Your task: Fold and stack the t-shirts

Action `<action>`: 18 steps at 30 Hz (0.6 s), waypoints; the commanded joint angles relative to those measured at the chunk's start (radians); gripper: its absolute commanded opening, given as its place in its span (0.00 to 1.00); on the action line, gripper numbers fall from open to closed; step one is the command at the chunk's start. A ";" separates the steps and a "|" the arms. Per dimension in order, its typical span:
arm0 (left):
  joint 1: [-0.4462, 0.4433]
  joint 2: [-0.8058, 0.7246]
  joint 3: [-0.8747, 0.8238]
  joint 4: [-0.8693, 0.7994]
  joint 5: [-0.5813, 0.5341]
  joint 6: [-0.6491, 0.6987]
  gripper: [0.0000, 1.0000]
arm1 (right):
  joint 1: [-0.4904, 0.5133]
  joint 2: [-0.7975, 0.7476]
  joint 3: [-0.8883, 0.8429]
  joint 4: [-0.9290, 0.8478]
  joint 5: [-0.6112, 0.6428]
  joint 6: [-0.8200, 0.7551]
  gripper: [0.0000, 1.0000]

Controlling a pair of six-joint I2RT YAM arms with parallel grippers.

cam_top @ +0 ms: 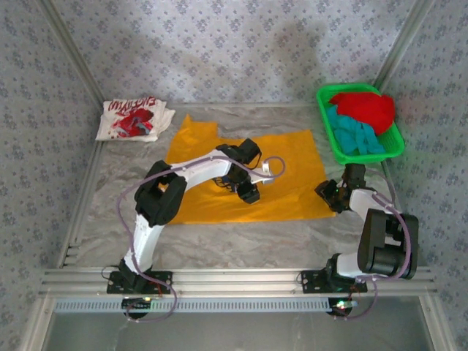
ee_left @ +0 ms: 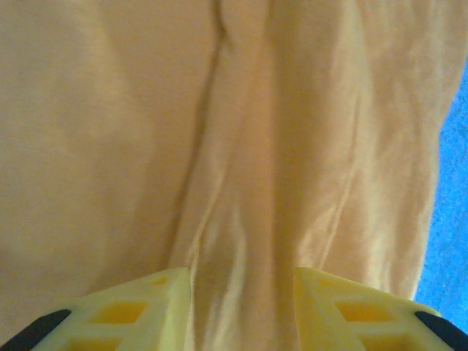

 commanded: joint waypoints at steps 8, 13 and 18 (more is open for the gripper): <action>-0.031 -0.023 0.030 -0.056 0.023 0.016 0.44 | -0.006 -0.039 0.019 -0.061 0.003 -0.027 0.50; -0.032 -0.082 -0.031 0.010 0.061 0.001 0.45 | -0.009 -0.031 0.016 -0.060 0.006 -0.033 0.50; -0.033 -0.004 0.003 -0.028 0.055 0.011 0.45 | -0.011 -0.013 0.010 -0.045 0.002 -0.029 0.50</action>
